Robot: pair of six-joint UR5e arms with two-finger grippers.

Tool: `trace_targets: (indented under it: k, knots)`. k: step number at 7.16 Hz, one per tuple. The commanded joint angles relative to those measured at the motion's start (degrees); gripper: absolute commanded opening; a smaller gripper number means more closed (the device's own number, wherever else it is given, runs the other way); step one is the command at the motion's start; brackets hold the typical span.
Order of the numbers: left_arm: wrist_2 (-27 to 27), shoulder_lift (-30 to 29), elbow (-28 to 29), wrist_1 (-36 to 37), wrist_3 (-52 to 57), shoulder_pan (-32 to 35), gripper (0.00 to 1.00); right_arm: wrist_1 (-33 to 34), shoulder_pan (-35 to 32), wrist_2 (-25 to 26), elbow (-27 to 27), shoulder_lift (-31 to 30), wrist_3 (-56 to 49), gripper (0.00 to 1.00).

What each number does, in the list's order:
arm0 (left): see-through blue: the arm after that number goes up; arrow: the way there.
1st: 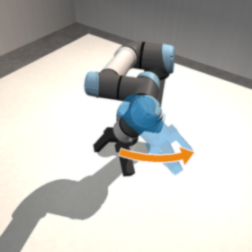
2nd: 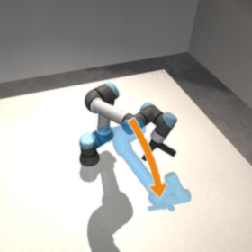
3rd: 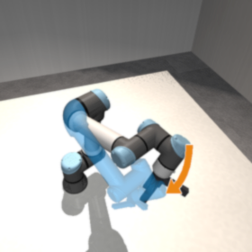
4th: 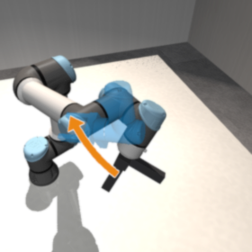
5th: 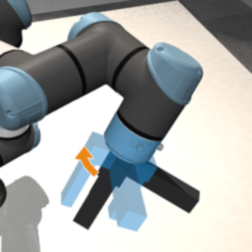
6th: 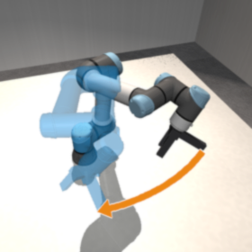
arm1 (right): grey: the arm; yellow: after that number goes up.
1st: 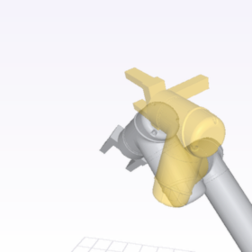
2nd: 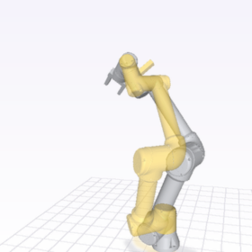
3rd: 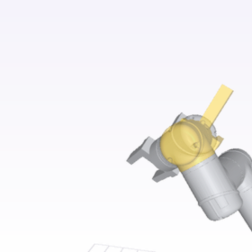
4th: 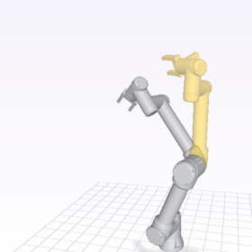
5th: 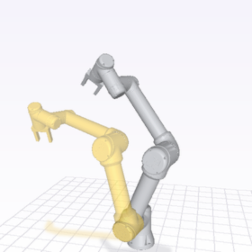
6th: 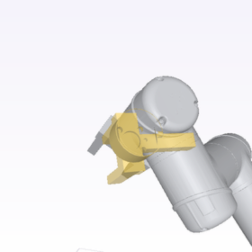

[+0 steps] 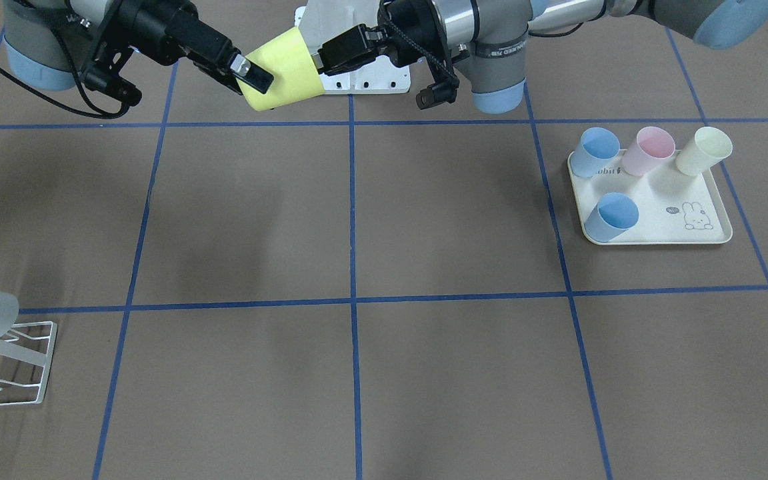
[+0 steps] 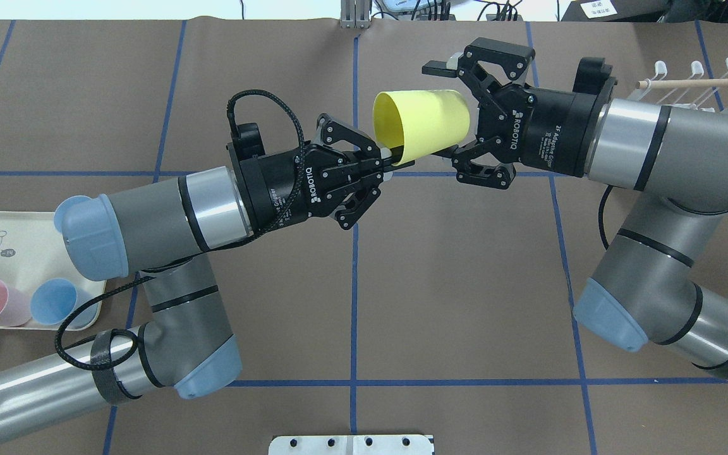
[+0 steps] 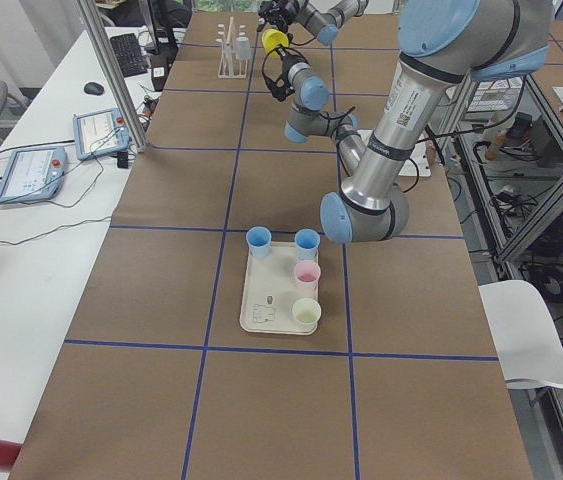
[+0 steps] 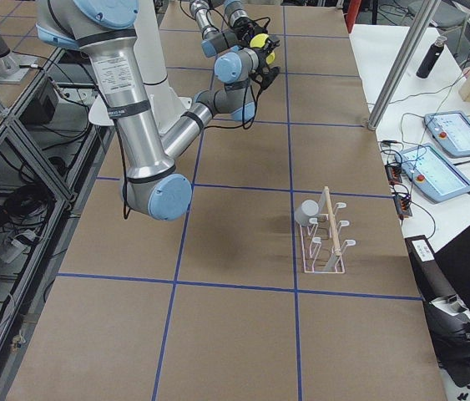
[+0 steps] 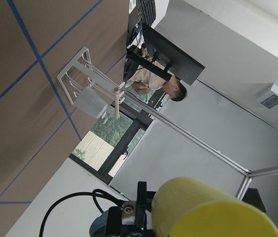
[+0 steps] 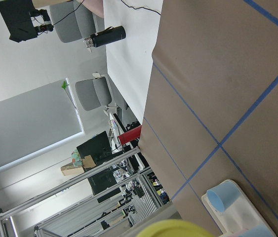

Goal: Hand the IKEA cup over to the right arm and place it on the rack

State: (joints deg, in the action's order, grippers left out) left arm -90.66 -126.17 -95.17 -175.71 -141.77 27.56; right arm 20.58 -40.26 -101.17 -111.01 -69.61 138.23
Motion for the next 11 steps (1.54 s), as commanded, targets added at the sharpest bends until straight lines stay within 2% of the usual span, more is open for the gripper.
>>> trace_targets:
  k: [1,2,4,5,8,10,11]
  knots:
    - [0.57,0.04,0.16,-0.16,0.09,0.03,0.53,-0.01,0.00,-0.08,-0.17,0.00,-0.07,0.13]
    - [1.62,-0.04,0.07,0.02,0.09,0.03,1.00,0.08,-0.08,0.01,-0.08,-0.08,-0.15,0.05]
    - [1.45,0.48,0.07,0.28,1.40,2.13,1.00,0.69,-2.17,0.53,0.18,-0.08,-4.78,0.03]
    - [1.02,1.44,0.07,2.81,3.67,4.32,1.00,1.22,-3.67,0.62,0.88,-1.04,-12.47,0.03]
    - [-10.03,2.94,-0.11,20.87,25.94,11.43,1.00,11.82,-14.98,0.02,1.15,-4.46,-31.99,0.03]
    - [-17.15,2.95,-0.11,38.60,43.07,16.36,1.00,13.17,-21.15,0.97,1.41,-12.78,-49.64,0.02]
    - [-17.27,3.38,-0.37,46.43,51.16,16.99,1.00,13.26,-21.88,5.41,3.07,-16.22,-56.60,0.03]
